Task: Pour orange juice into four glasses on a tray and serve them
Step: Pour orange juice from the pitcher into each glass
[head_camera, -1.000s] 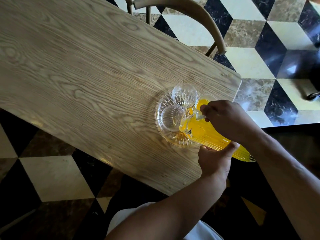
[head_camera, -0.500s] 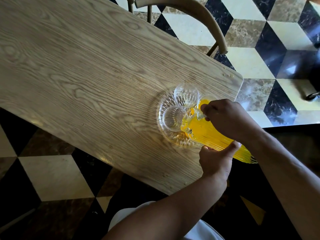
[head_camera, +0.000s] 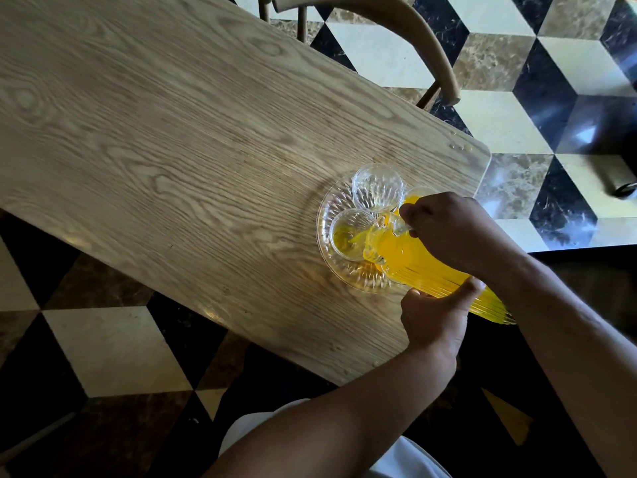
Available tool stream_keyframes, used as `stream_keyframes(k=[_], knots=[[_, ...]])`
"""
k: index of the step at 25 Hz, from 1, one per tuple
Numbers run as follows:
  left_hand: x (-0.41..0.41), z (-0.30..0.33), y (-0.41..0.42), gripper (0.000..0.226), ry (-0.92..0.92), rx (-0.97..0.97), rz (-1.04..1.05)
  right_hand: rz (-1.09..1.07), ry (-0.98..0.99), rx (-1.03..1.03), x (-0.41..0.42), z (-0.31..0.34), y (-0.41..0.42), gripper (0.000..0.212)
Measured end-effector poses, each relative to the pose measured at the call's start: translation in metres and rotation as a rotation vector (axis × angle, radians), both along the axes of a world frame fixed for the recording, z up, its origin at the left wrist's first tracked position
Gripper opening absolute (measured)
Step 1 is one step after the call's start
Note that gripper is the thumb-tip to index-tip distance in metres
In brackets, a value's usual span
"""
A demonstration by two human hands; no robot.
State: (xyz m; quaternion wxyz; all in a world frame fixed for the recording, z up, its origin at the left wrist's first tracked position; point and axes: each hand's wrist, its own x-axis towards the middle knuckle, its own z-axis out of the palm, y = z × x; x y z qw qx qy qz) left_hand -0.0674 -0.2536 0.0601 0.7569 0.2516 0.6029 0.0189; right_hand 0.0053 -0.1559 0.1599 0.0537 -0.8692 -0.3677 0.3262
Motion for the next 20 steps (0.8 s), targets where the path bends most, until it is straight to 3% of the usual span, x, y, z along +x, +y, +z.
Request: stream_keyframes(k=[20], knots=[[0.0014, 0.0069, -0.0035, 0.092, -0.029, -0.009, 0.006, -0.02, -0.009, -0.029, 0.0008, 0.0055, 0.0001, 0.047]])
